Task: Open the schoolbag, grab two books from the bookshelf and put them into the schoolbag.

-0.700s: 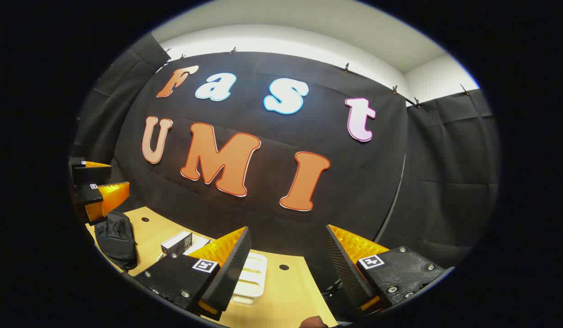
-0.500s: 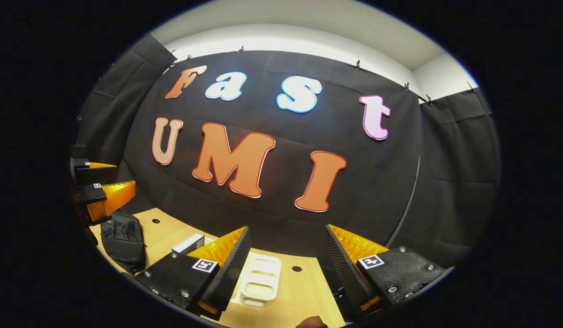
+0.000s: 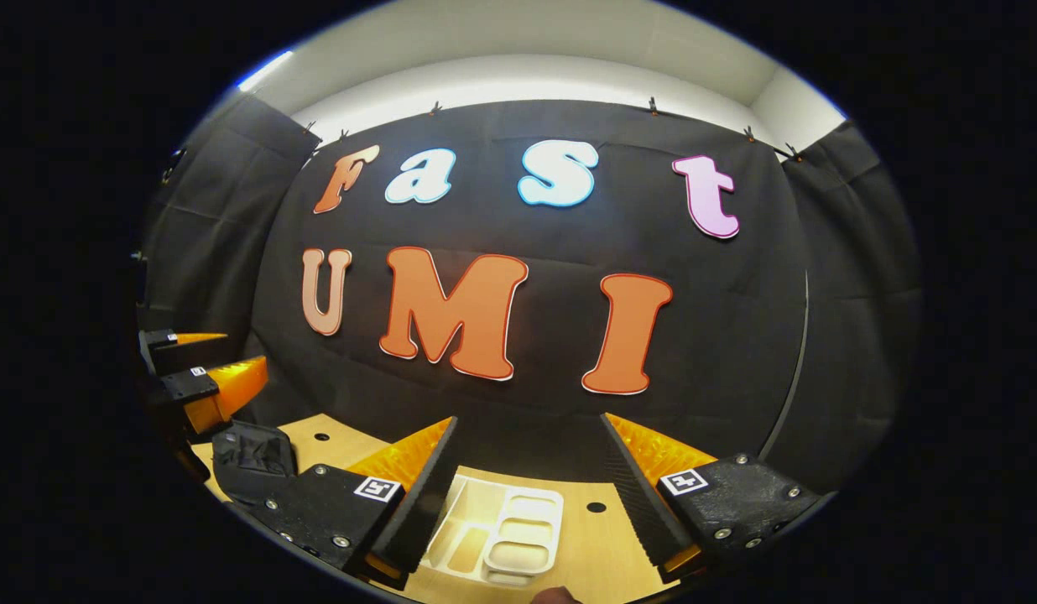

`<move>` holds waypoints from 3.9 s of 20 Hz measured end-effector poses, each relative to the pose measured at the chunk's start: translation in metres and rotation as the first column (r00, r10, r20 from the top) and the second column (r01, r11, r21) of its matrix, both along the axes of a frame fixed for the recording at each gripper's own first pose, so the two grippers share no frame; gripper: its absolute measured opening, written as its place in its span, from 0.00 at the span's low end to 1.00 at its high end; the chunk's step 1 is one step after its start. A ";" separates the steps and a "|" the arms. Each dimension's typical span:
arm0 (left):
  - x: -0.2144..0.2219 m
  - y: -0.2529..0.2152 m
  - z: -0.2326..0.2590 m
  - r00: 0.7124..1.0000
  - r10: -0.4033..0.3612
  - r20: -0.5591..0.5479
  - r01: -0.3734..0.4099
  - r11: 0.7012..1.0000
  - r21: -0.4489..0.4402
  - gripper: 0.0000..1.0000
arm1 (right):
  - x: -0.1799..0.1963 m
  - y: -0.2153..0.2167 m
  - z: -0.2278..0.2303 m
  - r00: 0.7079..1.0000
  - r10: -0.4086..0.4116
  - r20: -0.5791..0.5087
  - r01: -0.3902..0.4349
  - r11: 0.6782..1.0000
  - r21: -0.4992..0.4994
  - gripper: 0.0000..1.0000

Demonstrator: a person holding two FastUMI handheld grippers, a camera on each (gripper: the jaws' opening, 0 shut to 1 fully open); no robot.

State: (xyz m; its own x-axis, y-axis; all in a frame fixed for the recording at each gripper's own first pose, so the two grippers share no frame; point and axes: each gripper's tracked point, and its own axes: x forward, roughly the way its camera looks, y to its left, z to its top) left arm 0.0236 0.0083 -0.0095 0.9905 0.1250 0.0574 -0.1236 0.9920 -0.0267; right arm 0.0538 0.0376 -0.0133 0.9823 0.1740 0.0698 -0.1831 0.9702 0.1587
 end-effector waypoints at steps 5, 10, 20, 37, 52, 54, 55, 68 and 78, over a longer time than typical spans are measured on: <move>0.003 0.002 -0.017 1.000 -0.014 0.018 0.014 1.000 -0.018 0.96 | -0.002 0.025 -0.012 0.999 0.022 -0.031 -0.021 0.999 0.043 0.97; 0.000 0.020 -0.031 0.999 -0.040 0.032 0.041 0.999 -0.012 0.96 | -0.007 0.055 -0.028 0.997 0.013 -0.078 -0.007 0.997 0.083 0.96; 0.007 0.046 -0.086 0.998 -0.035 -0.059 0.045 0.982 0.185 0.96 | -0.005 0.087 -0.047 0.991 0.016 -0.131 -0.008 0.998 0.059 0.96; -0.042 0.142 -0.275 0.926 0.192 -0.326 0.033 0.817 0.576 0.98 | 0.016 0.101 -0.060 0.991 0.065 -0.117 -0.069 0.997 -0.027 0.97; -0.082 0.183 -0.423 0.781 0.292 -0.552 0.251 0.663 0.706 0.97 | 0.021 0.100 -0.079 0.985 0.059 -0.164 -0.067 0.997 -0.047 0.97; -0.086 0.190 -0.423 0.777 0.315 -0.546 0.246 0.645 0.723 0.97 | 0.022 0.100 -0.078 0.985 0.054 -0.163 -0.063 0.997 -0.050 0.97; -0.084 0.196 -0.426 0.773 0.324 -0.545 0.242 0.644 0.726 0.97 | 0.022 0.101 -0.077 0.986 0.051 -0.162 -0.061 0.997 -0.054 0.97; -0.036 0.207 -0.425 0.768 0.285 -0.574 0.269 0.670 0.692 0.78 | 0.016 0.111 -0.072 0.985 0.015 -0.173 -0.027 0.997 -0.067 0.97; -0.019 0.209 -0.395 0.709 0.066 -0.702 0.411 0.770 0.488 0.10 | 0.017 0.131 -0.069 0.976 -0.048 -0.213 0.029 0.996 -0.090 0.97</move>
State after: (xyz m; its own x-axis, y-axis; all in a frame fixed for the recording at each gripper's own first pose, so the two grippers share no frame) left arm 0.0047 0.2169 -0.4047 0.7867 0.1254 -0.6045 0.3045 0.7730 0.5566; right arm 0.0709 0.1691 -0.0824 0.9788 0.1322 -0.1567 -0.1164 0.9875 0.1061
